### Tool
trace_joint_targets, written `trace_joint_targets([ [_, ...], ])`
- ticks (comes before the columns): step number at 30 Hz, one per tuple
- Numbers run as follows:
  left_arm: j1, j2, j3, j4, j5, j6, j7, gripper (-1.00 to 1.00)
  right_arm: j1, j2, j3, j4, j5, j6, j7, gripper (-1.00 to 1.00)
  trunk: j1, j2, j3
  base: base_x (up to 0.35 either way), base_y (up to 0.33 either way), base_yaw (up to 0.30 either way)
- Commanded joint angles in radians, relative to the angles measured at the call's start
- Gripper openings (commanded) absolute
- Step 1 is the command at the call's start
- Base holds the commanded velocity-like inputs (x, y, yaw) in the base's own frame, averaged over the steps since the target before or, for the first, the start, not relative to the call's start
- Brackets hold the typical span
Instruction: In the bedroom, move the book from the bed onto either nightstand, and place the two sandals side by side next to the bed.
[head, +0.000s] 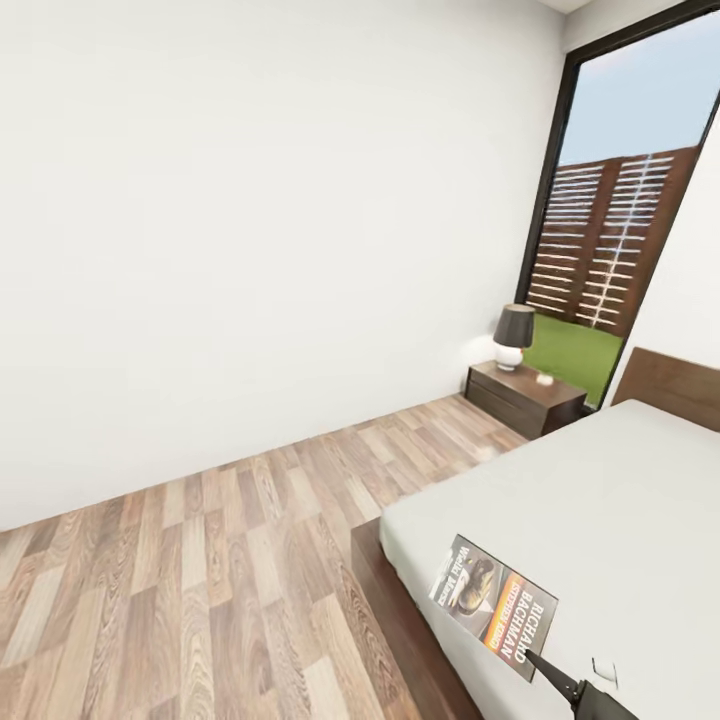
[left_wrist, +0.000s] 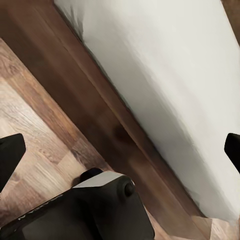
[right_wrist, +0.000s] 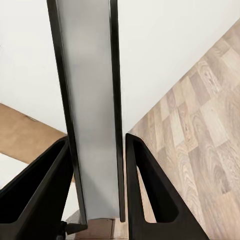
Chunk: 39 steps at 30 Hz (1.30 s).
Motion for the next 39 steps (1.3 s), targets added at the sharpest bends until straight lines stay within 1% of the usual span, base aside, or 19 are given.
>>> trace_joint_targets([
  [1,-0.001,0.000,-0.008,0.000,0.006,-0.007,-0.001,1.00,-0.002,-0.001,-0.002,0.004,-0.004,-0.011,0.002,-1.00,0.001,-0.002,-0.002,0.000,0.000,0.291],
  [38,-0.001,-0.001,-0.008,0.000,0.005,-0.007,-0.001,1.00,-0.002,0.000,-0.002,0.004,-0.004,-0.011,0.002,-1.00,0.001,-0.002,-0.002,0.000,0.000,0.291],
  [39,-0.001,-0.001,-0.008,0.000,0.005,-0.007,0.006,1.00,-0.002,0.000,-0.002,0.004,-0.004,-0.011,0.002,-1.00,0.001,-0.002,-0.002,0.000,0.000,0.291],
])
